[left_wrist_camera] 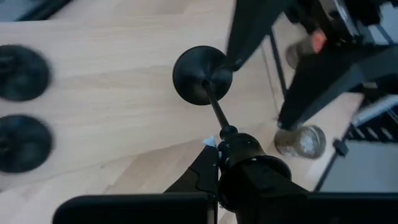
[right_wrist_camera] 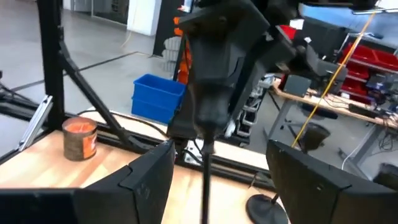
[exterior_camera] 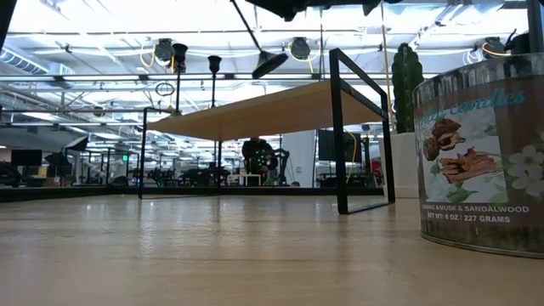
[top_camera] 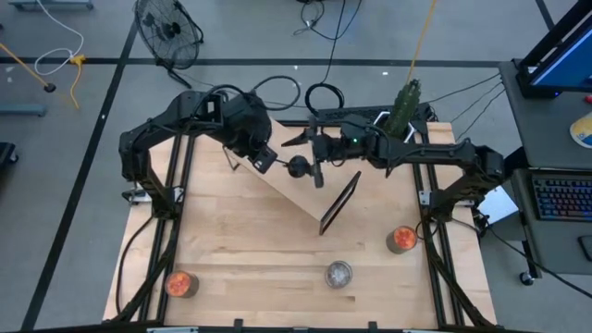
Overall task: Pick & Place candle stick holders
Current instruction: Put the black candle holder on the shelf
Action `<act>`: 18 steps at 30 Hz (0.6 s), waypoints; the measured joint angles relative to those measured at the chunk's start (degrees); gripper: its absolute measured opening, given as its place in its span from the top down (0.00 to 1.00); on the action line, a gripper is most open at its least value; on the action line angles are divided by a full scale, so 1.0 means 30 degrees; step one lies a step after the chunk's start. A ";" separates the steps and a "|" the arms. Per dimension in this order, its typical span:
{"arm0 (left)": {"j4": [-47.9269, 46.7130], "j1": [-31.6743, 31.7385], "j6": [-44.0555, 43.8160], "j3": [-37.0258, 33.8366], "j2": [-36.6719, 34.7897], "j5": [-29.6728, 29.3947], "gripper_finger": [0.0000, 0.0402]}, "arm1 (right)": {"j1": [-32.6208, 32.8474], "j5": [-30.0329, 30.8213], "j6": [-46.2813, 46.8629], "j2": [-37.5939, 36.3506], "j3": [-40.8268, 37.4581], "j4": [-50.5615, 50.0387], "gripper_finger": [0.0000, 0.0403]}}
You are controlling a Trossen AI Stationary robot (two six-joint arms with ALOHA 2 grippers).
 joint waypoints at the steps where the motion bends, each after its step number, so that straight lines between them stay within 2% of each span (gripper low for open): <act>1: 0.0029 -0.0007 0.0378 0.0001 0.0101 0.0361 0.96 | 0.0009 -0.0012 -0.0104 0.0007 0.0000 -0.0068 0.38; 7: 0.0719 0.0043 0.2859 -0.0019 0.1071 0.2322 0.96 | 0.0081 -0.0063 -0.0184 0.0014 -0.0007 -0.1061 0.38; 18: 0.2023 0.0270 0.3925 -0.0019 0.1897 0.3299 0.96 | 0.0236 -0.0140 0.0252 0.0047 -0.0022 -0.2609 0.38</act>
